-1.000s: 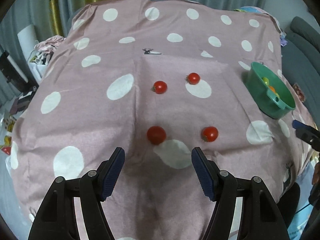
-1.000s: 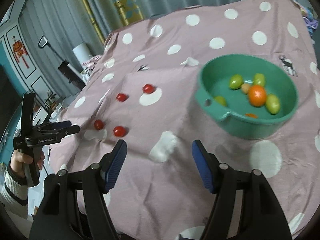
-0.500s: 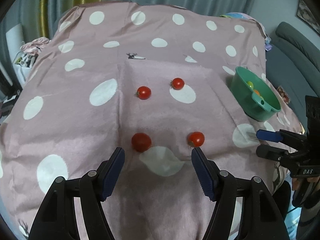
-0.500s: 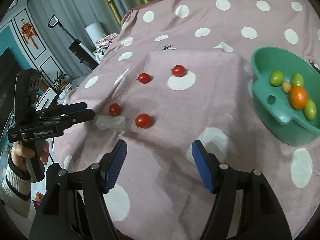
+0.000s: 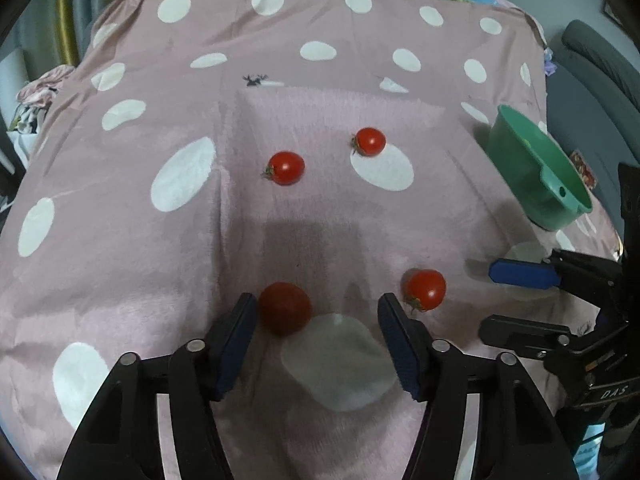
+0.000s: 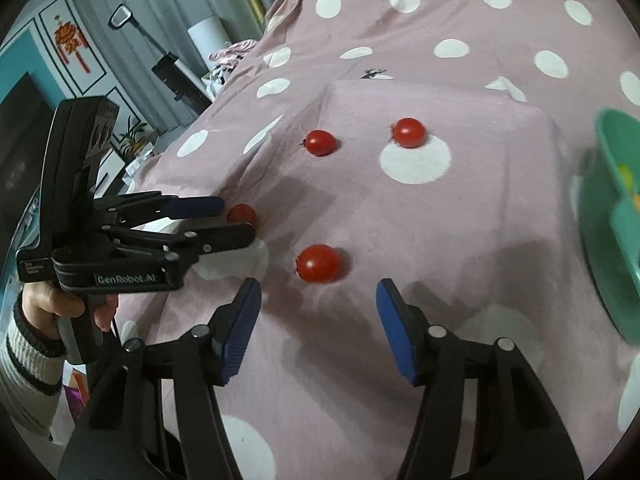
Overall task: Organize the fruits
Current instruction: 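Grasp a cherry tomato with the left tool while the right tool grasps another, then carry the cherry tomatoes in both tools over the green basin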
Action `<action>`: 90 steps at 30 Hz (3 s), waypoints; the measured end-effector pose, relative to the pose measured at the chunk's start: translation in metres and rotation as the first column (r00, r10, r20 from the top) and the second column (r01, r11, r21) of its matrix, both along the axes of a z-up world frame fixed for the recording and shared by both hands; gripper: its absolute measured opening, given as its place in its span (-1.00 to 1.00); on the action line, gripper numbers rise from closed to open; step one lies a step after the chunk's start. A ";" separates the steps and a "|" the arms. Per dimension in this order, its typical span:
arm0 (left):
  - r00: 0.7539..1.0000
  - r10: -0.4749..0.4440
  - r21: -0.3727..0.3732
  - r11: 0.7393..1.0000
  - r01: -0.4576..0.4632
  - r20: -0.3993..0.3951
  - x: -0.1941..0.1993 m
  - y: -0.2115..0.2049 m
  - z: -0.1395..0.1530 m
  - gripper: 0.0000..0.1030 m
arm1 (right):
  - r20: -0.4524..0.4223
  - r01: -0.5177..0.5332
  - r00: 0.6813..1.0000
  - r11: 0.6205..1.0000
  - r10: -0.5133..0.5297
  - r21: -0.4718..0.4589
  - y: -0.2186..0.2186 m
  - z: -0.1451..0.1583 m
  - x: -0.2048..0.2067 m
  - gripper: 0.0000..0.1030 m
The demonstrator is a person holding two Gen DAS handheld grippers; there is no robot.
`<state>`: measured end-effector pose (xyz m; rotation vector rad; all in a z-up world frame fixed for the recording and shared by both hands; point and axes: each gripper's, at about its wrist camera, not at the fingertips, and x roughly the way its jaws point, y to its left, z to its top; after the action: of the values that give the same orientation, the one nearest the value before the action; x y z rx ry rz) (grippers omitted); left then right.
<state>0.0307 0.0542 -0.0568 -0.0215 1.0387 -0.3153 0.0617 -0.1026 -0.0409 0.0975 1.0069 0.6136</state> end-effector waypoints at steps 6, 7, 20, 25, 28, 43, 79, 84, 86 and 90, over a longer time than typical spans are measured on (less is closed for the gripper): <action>1.000 0.002 0.011 1.000 -0.001 -0.022 0.007 0.000 -0.008 0.17 | -0.018 -0.030 0.999 1.000 0.030 -0.006 0.012 -0.009 0.010 0.12; 1.000 -0.001 0.017 1.000 0.002 -0.025 0.008 -0.001 -0.009 0.16 | -0.023 -0.029 0.999 1.000 0.029 -0.001 0.011 -0.011 0.011 0.12; 0.999 -0.015 0.036 0.999 0.016 -0.035 0.011 -0.004 -0.018 -0.20 | -0.041 -0.050 0.998 0.998 0.049 -0.026 0.021 -0.020 0.020 -0.05; 0.999 -0.018 0.034 0.999 0.019 -0.029 0.012 -0.004 -0.018 -0.20 | -0.046 -0.042 0.998 0.999 0.041 -0.025 0.022 -0.021 0.022 -0.07; 0.999 -0.020 0.034 0.999 0.021 -0.026 0.012 -0.003 -0.019 -0.20 | -0.040 -0.045 0.998 0.998 0.044 -0.040 0.024 -0.022 0.022 -0.10; 1.000 -0.007 0.016 1.000 0.007 -0.019 0.014 0.002 -0.019 -0.43 | -0.028 -0.040 0.999 0.997 0.038 -0.069 0.025 -0.023 0.026 -0.41; 0.999 -0.031 0.000 1.000 0.031 0.039 -0.007 -0.014 0.018 -0.44 | 0.030 0.025 0.999 1.000 -0.025 0.005 -0.008 0.009 0.001 -0.42; 0.997 -0.044 0.006 0.999 0.043 0.056 -0.011 -0.021 0.026 -0.44 | 0.051 0.039 0.998 0.999 -0.040 0.016 -0.015 0.017 -0.005 -0.42; 0.997 -0.048 0.010 0.999 0.048 0.064 -0.012 -0.023 0.029 -0.44 | 0.059 0.046 0.997 0.999 -0.048 0.021 -0.019 0.020 -0.008 -0.42; 0.995 -0.061 0.016 0.998 0.060 0.081 -0.015 -0.030 0.036 -0.44 | 0.070 0.059 0.996 0.998 -0.061 0.030 -0.024 0.025 -0.011 -0.42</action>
<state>0.0157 0.0244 -0.0213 0.0343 0.9621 -0.3612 0.0508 -0.1264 -0.0160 0.1297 0.9237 0.5728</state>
